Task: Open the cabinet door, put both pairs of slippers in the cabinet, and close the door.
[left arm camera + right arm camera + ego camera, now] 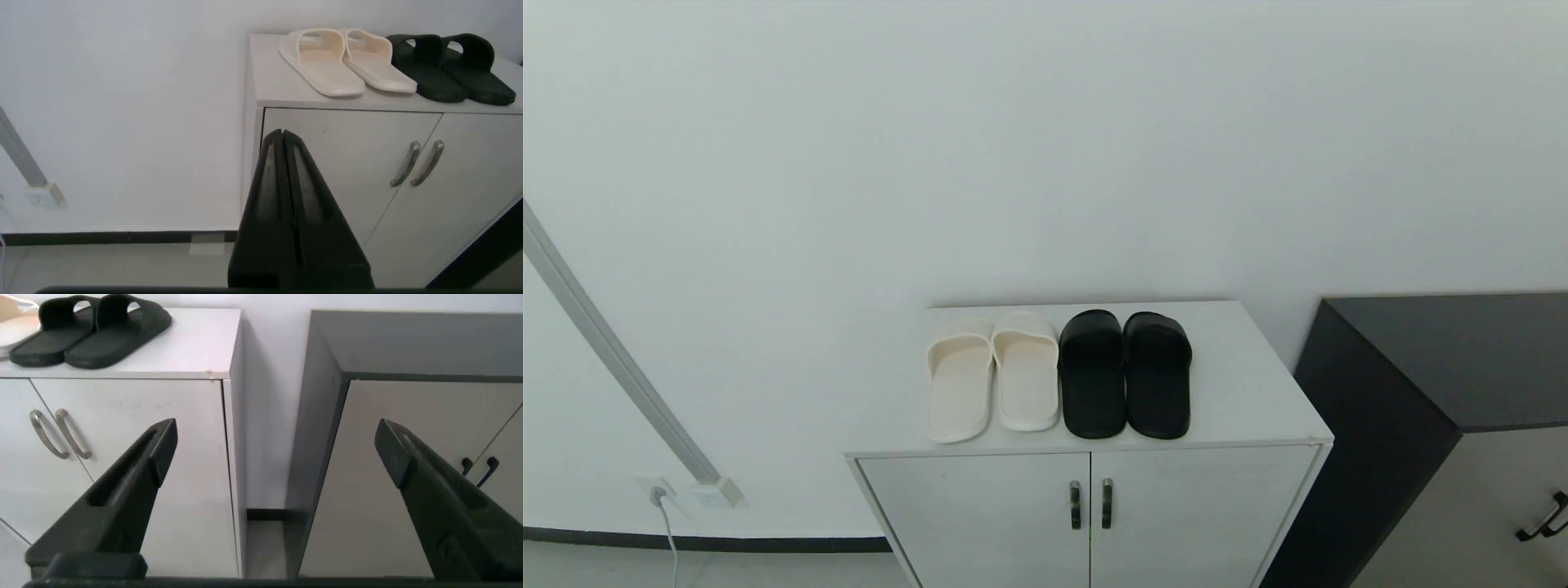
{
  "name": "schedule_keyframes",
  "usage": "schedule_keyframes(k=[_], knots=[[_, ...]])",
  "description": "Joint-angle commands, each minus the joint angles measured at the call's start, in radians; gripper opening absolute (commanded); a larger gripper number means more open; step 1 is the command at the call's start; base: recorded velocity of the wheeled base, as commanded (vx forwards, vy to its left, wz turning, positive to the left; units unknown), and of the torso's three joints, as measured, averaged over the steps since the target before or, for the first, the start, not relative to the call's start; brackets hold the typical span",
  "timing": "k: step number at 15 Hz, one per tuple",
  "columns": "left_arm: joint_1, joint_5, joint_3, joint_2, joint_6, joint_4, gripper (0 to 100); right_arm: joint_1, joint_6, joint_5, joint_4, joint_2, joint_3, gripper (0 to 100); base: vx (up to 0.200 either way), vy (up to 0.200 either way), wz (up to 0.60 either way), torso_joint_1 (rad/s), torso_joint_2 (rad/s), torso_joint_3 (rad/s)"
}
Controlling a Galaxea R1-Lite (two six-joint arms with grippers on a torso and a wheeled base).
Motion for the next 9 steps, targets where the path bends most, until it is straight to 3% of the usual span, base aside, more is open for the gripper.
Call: schedule_keyframes(k=[1,9], knots=[[0.0,0.0,0.0,-0.001,0.001,0.0,0,0.001,0.0,0.001,-0.001,0.001,0.0,100,0.0,0.0,0.0,0.0,0.0,0.0],[0.0,-0.003,0.0,0.001,0.007,0.0,0,0.001,-0.029,0.014,-0.004,0.001,-0.002,100,0.0,0.0,0.0,0.0,0.0,0.0]])
